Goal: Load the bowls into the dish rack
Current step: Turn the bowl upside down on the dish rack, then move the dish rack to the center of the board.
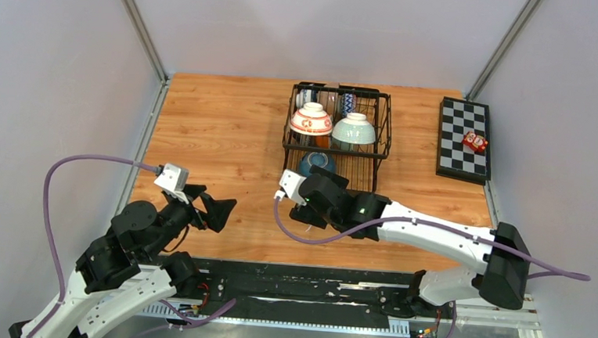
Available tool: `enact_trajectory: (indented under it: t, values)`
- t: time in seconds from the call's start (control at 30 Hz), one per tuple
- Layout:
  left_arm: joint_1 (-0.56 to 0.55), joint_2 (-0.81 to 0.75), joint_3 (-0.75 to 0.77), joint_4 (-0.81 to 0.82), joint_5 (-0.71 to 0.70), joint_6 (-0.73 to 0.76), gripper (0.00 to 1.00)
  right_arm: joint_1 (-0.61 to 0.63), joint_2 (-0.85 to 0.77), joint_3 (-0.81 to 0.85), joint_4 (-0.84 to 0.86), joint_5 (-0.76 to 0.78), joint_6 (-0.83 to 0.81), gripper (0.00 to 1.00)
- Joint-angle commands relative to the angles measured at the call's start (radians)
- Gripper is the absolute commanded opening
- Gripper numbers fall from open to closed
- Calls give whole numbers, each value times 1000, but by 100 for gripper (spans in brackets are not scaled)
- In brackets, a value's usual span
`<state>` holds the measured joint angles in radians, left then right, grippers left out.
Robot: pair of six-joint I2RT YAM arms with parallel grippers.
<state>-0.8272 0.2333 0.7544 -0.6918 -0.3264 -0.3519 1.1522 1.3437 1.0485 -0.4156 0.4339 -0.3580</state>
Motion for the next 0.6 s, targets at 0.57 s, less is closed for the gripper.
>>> enact_trajectory:
  t: [0.57]
  values:
    - [-3, 125, -2, -16, -53, -51, 99, -12, -345, -162, 31, -8, 455, 89]
